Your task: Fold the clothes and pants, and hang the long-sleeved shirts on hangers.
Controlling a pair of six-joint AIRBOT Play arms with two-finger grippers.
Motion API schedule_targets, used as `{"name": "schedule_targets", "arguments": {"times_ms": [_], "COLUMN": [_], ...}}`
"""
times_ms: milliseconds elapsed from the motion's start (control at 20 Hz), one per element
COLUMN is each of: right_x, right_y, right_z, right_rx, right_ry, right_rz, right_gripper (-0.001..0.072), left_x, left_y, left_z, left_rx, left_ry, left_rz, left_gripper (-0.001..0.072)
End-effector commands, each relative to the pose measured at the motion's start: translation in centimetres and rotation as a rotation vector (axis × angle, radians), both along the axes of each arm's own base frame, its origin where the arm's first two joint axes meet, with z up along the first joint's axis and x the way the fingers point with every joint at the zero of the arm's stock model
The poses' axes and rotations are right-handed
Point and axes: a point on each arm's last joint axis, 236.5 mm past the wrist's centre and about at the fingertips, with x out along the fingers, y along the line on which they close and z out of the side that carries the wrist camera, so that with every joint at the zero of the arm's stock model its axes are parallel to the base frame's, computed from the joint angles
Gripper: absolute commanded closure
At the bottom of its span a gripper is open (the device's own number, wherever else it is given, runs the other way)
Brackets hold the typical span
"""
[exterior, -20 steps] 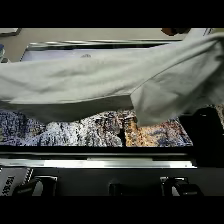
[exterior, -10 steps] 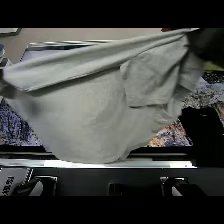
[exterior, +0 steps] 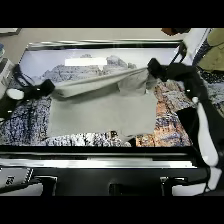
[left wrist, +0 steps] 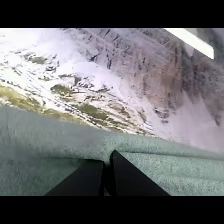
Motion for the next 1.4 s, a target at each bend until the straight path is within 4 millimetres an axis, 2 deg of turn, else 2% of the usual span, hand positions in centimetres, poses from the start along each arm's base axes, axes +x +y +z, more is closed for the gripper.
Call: {"name": "schedule_targets", "arguments": {"times_ms": [0,100,150,200,250,300,350,400,500,600,700,750,800,950,1050,1200,1300,1350], "right_x": [1.6,1.5,1.4,1.1,0.4,-0.5,-1.8,-3.1,-6.0,-9.8,-14.9,-15.8,-17.2,-21.5,-23.0,-23.8,-24.1,-24.2], "right_y": [-0.1,-0.1,0.0,0.2,0.4,0.7,0.3,-0.6,-3.5,-7.2,-9.6,-11.4,-12.4,-11.6,-10.2,-9.0,-8.3,-7.7], "right_z": [-8.3,-10.1,-10.4,-10.3,-10.1,-9.8,-9.1,-8.2,-5.9,-4.4,-4.5,-5.0,-5.9,-9.4,-11.7,-14.5,-15.7,-16.1], "right_rx": [0.059,0.057,0.058,0.062,0.066,0.074,0.066,0.047,0.0,-0.017,0.006,0.034,0.046,0.108,0.121,0.107,0.112,0.121], "right_ry": [0.116,0.147,0.156,0.167,0.19,0.224,0.255,0.27,0.285,0.331,0.414,0.429,0.444,0.528,0.556,0.565,0.577,0.585], "right_rz": [-0.062,-0.06,-0.055,-0.045,-0.021,0.012,0.059,0.113,0.222,0.315,0.448,0.394,0.364,0.369,0.391,0.385,0.383,0.396], "right_gripper": [0.0677,0.0675,0.065,0.059,0.0556,0.0549,0.0396,0.0237,0.0232,0.0237,0.0238,0.0264,0.0366,0.0367,0.0348,0.0348,0.0339,0.0294], "left_x": [1.4,1.4,1.4,1.4,1.3,1.0,0.5,0.0,-1.8,-4.8,-8.3,-9.9,-11.4,-14.9,-16.4,-17.1,-16.9,-16.8], "left_y": [-2.1,-2.9,-3.0,-3.1,-3.2,-3.1,-2.8,-2.0,0.1,2.5,5.0,6.0,6.7,8.0,8.3,8.3,8.5,8.6], "left_z": [-6.7,-7.9,-7.9,-7.8,-7.5,-7.1,-6.5,-5.7,-3.9,-2.1,-0.9,-0.5,0.0,0.7,0.4,-0.5,-0.4,-0.4], "left_rx": [-0.013,-0.016,-0.023,-0.028,-0.042,-0.059,-0.079,-0.099,-0.117,-0.135,-0.116,-0.103,-0.102,-0.111,-0.12,-0.12,-0.116,-0.114], "left_ry": [0.085,0.108,0.11,0.115,0.132,0.158,0.187,0.216,0.256,0.304,0.366,0.385,0.387,0.381,0.387,0.412,0.405,0.4], "left_rz": [-0.009,-0.024,-0.022,-0.029,-0.045,-0.066,-0.086,-0.102,-0.137,-0.164,-0.164,-0.152,-0.144,-0.078,-0.052,-0.049,-0.043,-0.039], "left_gripper": [0.0691,0.069,0.0686,0.0629,0.052,0.0365,0.0226,0.0155,0.0155,0.0156,0.0156,0.0157,0.0157,0.0158,0.0164,0.0164,0.0164,0.0164]}}
